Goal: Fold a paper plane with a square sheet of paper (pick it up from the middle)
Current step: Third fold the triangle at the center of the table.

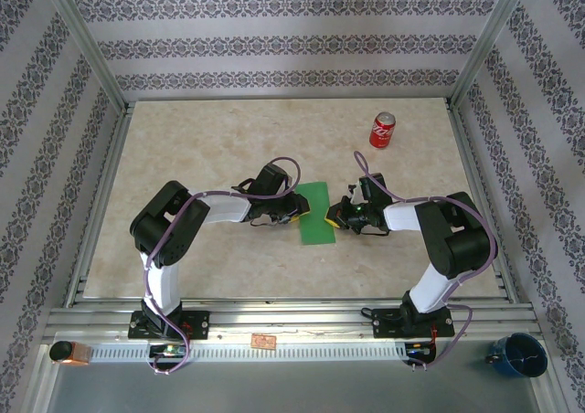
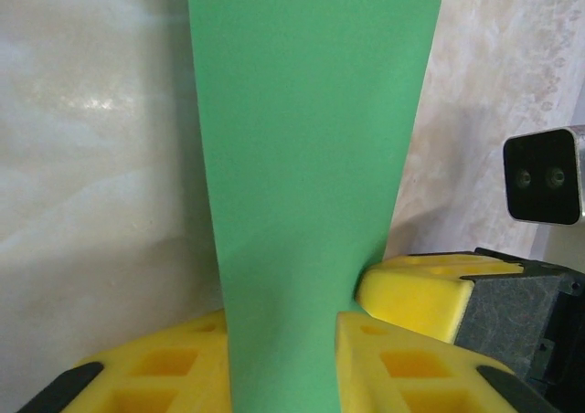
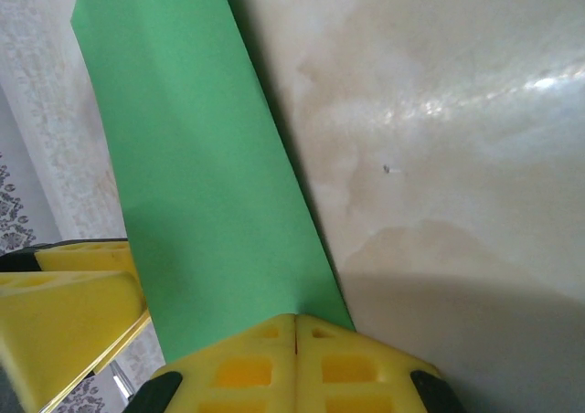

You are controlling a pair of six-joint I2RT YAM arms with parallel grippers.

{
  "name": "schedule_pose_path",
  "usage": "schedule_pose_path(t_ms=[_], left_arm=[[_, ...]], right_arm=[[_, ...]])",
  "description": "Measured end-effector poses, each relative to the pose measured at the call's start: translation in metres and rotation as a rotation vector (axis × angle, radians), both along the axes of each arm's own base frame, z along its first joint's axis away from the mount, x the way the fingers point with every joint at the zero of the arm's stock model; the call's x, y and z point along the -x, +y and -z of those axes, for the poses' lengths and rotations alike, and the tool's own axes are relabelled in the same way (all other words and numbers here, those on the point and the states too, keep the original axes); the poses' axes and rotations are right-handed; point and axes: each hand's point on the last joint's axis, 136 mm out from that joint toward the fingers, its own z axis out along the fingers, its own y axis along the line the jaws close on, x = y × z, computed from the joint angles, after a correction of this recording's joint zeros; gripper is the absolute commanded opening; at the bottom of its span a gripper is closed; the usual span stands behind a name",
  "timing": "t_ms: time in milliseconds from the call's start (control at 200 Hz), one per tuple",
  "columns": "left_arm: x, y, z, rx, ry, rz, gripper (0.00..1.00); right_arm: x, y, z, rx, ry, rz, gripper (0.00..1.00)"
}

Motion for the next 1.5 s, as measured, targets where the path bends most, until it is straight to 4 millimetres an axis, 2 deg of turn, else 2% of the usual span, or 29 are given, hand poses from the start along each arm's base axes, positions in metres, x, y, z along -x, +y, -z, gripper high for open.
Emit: schedule_pose_path(t_ms=[140,360,540,774,844,964,1139,1344,1504], left_arm=[[-0.002,0.002,0.000,-0.008,-0.007,-0.009,0.17],[0.001,0.009,-0.003,-0.023,-0.021,-0.029,0.12],[0.005,0.014,-0.007,-0.027,-0.029,-0.037,0.10],[0.013,0.023,-0.015,-0.023,-0.035,-0.058,0.09],[0.018,0.027,-0.015,-0.023,-0.030,-0.065,0.09],[0.019,0.029,-0.020,-0.020,-0.036,-0.072,0.09],[0.017,0.029,-0.027,-0.015,-0.050,-0.083,0.08],[0.016,0.031,-0.026,-0.018,-0.044,-0.101,0.08],[0.018,0.033,-0.027,-0.016,-0.040,-0.111,0.07]], right_arm=[[0.001,0.000,0.000,-0.003,-0.004,-0.002,0.08],[0.008,-0.001,-0.006,-0.003,-0.012,-0.012,0.14],[0.005,-0.001,-0.035,-0.010,-0.120,-0.040,0.26],[0.006,0.006,-0.070,0.053,-0.338,-0.129,0.31],[0.015,0.018,-0.078,0.109,-0.441,-0.202,0.33],[0.043,0.042,-0.087,0.210,-0.672,-0.378,0.37],[0.079,0.062,-0.081,0.358,-0.936,-0.611,0.41],[0.099,0.077,-0.073,0.491,-1.119,-0.765,0.46],[0.105,0.091,-0.072,0.571,-1.227,-0.822,0.51]])
